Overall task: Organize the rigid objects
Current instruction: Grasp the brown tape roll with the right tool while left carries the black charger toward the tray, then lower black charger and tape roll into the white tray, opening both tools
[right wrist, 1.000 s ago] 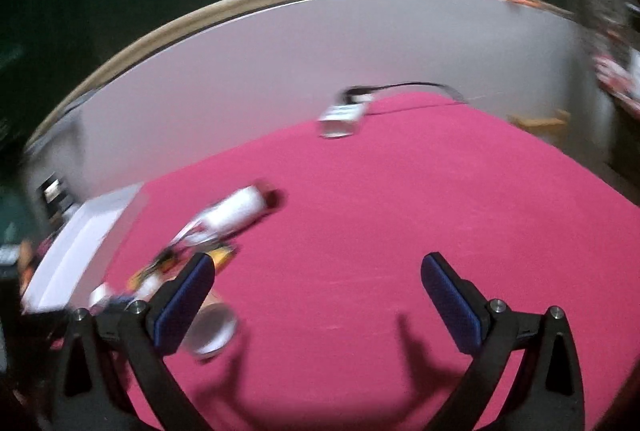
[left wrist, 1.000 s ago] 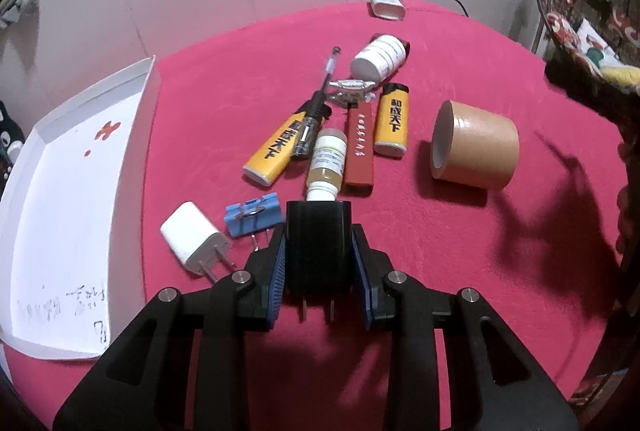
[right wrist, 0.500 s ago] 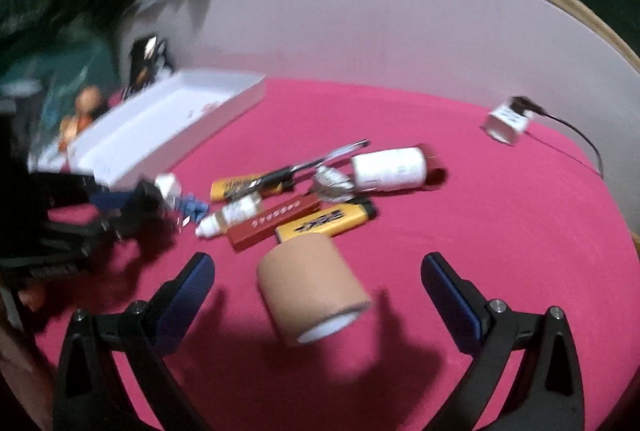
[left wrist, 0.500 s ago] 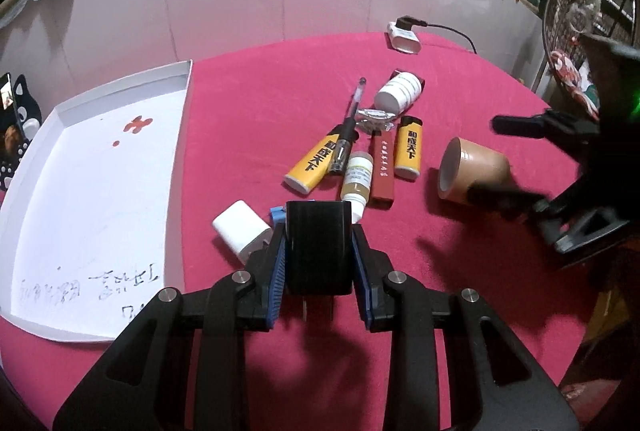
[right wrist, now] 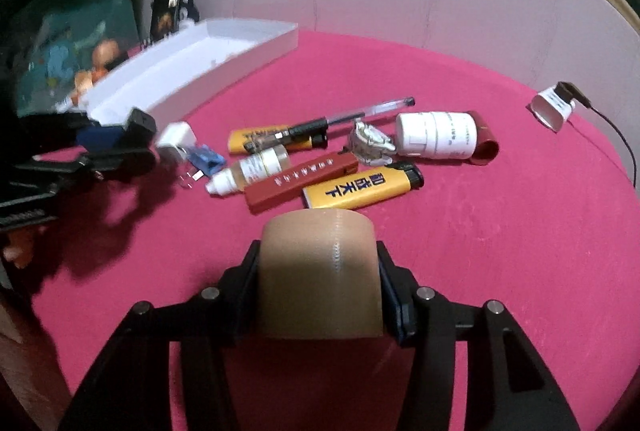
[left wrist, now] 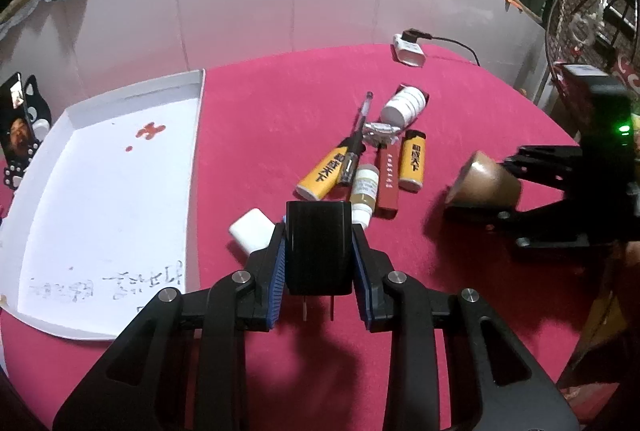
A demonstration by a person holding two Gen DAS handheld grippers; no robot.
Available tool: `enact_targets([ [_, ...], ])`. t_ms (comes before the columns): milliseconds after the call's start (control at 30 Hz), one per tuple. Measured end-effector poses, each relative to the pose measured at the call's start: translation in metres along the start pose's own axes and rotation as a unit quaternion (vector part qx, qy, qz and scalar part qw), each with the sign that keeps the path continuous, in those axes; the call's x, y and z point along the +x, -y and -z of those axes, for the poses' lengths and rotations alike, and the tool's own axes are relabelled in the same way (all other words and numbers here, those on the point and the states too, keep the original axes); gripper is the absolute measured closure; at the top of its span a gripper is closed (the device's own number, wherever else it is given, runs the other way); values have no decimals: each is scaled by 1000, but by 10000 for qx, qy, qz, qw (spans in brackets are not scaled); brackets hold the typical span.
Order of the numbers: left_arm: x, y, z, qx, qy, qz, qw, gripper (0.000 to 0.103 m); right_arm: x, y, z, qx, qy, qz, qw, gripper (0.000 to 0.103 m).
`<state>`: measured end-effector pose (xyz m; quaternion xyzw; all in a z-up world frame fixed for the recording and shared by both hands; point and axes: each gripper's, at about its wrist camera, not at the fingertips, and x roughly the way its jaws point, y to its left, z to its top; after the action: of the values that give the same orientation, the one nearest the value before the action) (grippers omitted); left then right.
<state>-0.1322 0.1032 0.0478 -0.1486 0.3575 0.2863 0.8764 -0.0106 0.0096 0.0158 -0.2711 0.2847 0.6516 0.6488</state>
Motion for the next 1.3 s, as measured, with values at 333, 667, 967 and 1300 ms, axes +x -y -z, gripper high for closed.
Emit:
enact_targets([
  [333,-22,-6,-5,-111,303,-225,9992,74,-63,-16,-18,257,1180,1,9927,51],
  [667,-47,-28,-7,-375,621,-508,9961,74,-81,-42,-56,244,1749,-159,9842,51],
  [967,-63,-59,-7,-707,826,-892,9901,74,-83,-58,-79,360,1934,-364,9798,51],
  [1300,-77,-94,-2,-1054,942,-1273,9817,74,-75,-74,-103,417,2028,-514,9770,51],
])
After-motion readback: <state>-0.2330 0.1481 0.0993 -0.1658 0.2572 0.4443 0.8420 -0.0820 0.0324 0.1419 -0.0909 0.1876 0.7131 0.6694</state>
